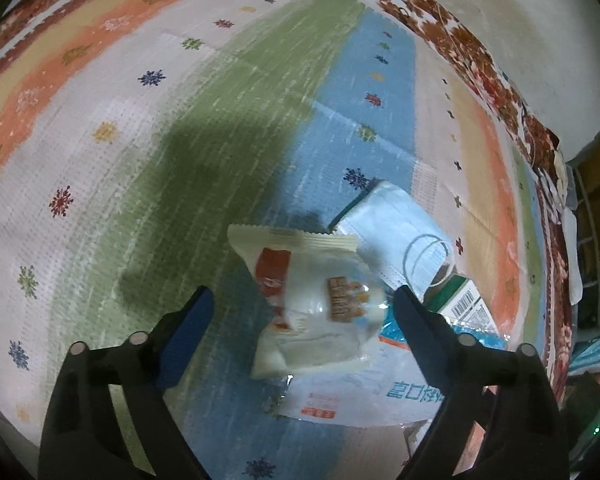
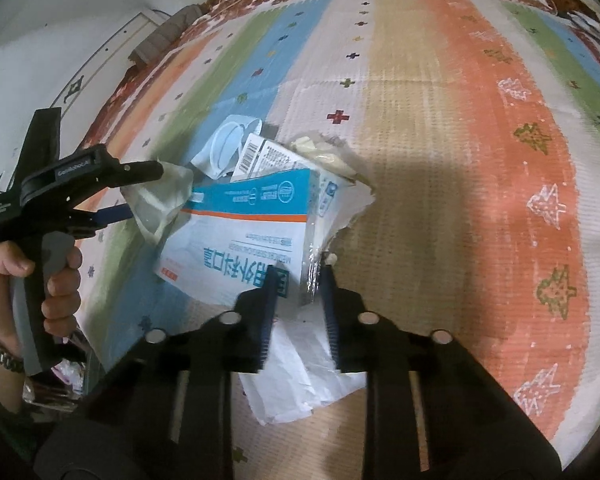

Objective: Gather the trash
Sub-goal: 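Grasp the snack packet with the left tool while the right tool grasps the blue-printed mask bag, then carry the snack packet with the left tool and the mask bag with the right tool over the bin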

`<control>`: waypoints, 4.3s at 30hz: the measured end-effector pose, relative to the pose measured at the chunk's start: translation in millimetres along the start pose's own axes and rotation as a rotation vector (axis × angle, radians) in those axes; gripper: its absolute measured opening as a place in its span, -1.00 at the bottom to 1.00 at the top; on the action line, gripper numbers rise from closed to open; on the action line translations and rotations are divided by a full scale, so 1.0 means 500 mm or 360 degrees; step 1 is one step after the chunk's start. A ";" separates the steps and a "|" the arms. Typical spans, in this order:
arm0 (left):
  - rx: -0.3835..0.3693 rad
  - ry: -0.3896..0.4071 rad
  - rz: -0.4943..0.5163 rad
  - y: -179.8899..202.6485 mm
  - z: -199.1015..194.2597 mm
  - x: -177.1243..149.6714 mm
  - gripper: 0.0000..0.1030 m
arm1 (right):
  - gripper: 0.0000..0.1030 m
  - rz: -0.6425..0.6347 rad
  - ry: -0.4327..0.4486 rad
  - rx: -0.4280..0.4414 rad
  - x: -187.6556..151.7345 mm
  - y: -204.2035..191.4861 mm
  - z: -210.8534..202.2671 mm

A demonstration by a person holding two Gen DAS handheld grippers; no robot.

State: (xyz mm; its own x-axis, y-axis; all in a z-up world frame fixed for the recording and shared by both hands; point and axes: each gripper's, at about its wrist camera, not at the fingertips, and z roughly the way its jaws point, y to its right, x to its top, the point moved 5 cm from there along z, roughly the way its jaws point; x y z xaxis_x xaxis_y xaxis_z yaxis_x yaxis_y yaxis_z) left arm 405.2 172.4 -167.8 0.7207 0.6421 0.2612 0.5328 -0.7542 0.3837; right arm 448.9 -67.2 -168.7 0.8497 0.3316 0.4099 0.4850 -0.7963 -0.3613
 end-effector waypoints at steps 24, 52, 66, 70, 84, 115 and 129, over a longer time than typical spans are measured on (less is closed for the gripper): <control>-0.0013 0.0047 0.0044 0.002 -0.091 -0.024 -0.21 | -0.97 -0.0197 0.0118 -0.0099 -0.012 -0.077 -0.134; -0.0125 0.0208 0.0381 0.059 -0.308 -0.170 -0.21 | -0.98 -0.0339 0.0374 -0.0131 -0.140 -0.199 -0.346; -0.0188 0.0261 0.0534 0.093 -0.393 -0.271 -0.21 | -0.98 -0.0352 0.0465 -0.0114 -0.233 -0.229 -0.416; -0.0218 0.0267 0.0553 0.097 -0.413 -0.301 -0.21 | -0.98 -0.0343 0.0474 -0.0103 -0.260 -0.230 -0.429; -0.0193 0.0280 0.0659 0.077 -0.456 -0.409 -0.21 | -0.98 -0.0367 0.0462 -0.0067 -0.369 -0.239 -0.454; 0.0033 0.0132 0.0738 0.014 -0.405 -0.617 -0.21 | -0.98 -0.0308 0.0166 -0.0104 -0.583 -0.246 -0.400; 0.0095 -0.0177 0.0535 -0.026 -0.299 -0.638 -0.21 | -0.97 -0.0163 -0.0061 -0.0213 -0.618 -0.221 -0.307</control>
State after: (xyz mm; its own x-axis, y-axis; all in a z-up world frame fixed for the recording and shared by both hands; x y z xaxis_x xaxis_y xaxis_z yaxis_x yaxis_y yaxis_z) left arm 101.9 -2.1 -123.9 0.9022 0.3403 0.2650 0.2804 -0.9296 0.2393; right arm 100.9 -159.3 -127.1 0.8058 0.4315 0.4056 0.5398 -0.8169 -0.2032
